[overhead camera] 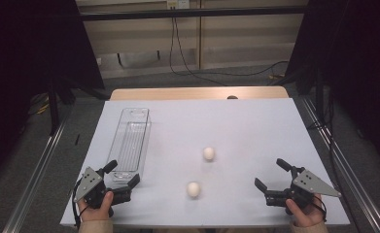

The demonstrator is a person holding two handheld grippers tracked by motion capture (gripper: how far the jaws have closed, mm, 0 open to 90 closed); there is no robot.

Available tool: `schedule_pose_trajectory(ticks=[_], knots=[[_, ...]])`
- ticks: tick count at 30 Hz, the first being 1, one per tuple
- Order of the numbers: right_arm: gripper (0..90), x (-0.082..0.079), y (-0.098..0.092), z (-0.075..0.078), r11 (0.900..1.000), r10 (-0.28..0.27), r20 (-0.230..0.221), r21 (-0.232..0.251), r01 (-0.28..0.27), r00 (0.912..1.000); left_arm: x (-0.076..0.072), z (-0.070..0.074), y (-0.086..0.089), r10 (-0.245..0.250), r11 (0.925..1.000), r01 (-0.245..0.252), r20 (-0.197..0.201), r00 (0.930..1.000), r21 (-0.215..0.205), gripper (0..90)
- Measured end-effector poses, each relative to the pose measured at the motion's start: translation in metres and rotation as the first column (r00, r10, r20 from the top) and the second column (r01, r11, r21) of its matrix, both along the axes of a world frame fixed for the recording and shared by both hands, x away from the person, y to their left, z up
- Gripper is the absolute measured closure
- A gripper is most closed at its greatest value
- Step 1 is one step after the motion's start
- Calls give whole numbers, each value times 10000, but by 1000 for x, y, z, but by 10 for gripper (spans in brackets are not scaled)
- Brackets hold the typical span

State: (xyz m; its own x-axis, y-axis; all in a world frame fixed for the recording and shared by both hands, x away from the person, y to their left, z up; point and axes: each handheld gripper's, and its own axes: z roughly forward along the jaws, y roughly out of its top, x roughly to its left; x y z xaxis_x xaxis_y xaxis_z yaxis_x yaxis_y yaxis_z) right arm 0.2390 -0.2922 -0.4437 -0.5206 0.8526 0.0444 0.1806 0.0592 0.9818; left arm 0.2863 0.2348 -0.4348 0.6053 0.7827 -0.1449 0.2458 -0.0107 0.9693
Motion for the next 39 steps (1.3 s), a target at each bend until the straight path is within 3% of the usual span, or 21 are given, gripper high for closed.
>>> schedule_pose_trajectory(ticks=[19, 28, 39], knots=[[0, 0, 0, 0, 10000, 54, 17, -8, -54, 10000, 0, 1, -2, -75, 9999, 74, -89, 9999, -77, 26], [0, -1, 0, 1, 10000, 83, 31, -3, -83, 10000, 1, 1, -2, -135, 9998, 136, -40, 9999, 124, 26], [2, -1, 0, 1, 9999, 112, 37, -10, -112, 9999, 1, 3, -6, -278, 9996, 277, -86, 9996, -44, 25]])
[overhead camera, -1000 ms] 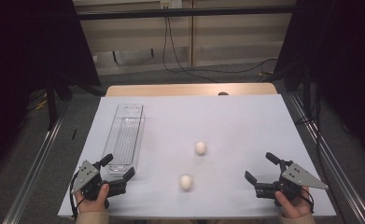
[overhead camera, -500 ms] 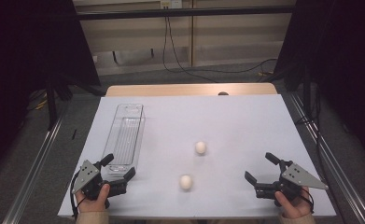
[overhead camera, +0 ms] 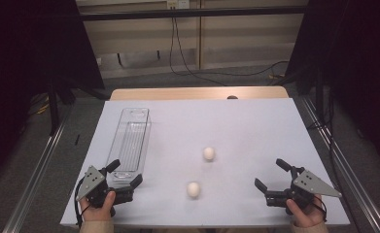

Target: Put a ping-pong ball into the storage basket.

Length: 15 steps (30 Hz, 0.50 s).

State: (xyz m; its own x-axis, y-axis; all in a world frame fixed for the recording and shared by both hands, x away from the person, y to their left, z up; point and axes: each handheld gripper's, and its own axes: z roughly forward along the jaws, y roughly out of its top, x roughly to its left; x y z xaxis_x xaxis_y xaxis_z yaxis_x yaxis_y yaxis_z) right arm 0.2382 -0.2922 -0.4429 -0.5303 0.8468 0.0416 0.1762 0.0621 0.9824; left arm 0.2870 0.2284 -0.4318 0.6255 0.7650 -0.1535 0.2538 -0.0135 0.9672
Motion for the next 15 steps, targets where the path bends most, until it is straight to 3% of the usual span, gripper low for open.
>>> schedule_pose_trajectory(ticks=[15], knots=[[5, 0, 1, 0, 10000, 50, -1, 22, -50, 10000, 0, 2, -9, -304, 9995, 305, 11, 9995, -14, 23]])
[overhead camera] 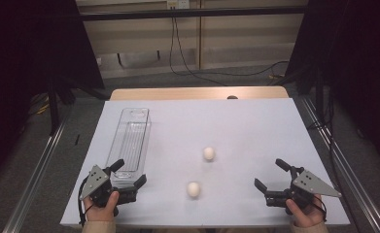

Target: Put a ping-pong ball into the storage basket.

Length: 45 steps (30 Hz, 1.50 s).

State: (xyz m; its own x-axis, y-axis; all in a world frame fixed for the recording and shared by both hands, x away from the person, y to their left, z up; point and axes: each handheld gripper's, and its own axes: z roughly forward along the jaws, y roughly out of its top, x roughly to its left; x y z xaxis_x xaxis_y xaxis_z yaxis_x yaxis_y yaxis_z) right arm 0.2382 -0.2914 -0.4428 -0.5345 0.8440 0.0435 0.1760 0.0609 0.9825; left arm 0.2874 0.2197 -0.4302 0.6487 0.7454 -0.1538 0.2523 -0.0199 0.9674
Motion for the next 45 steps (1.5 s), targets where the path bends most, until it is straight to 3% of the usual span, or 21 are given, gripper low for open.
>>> schedule_pose_trajectory(ticks=[26, 45], knots=[[6, 0, 0, 0, 10000, 60, 12, -16, -60, 10000, 3, -1, -12, -499, 9983, 498, 35, 9987, 287, 20], [6, 0, 0, 0, 9999, 91, 69, -42, -91, 9999, 6, -2, -24, -922, 9957, 922, -143, 9956, 29, 19]])
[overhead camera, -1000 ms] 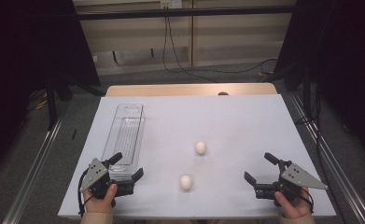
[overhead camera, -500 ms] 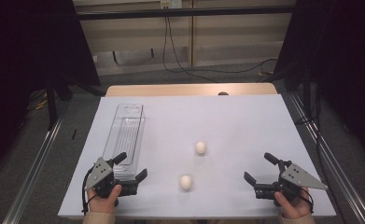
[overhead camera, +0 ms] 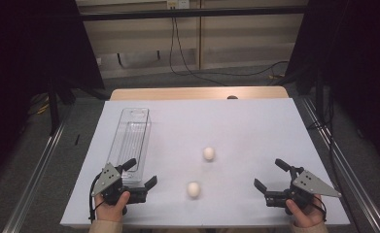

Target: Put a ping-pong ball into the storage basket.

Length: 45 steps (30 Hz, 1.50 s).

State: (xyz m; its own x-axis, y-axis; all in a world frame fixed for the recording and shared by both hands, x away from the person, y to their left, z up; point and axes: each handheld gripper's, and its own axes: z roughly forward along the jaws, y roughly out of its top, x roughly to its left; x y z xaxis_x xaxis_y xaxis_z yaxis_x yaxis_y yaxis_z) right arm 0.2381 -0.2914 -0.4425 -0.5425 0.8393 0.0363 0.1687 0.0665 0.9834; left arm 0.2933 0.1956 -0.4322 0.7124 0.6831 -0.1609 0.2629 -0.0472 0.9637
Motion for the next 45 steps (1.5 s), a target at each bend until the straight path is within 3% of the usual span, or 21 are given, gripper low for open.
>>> schedule_pose_trajectory(ticks=[45], knots=[[6, 0, 0, 1, 10000, 50, 54, 37, -50, 10000, 4, -2, -18, -752, 9969, 758, -295, 9967, 192, 20]])
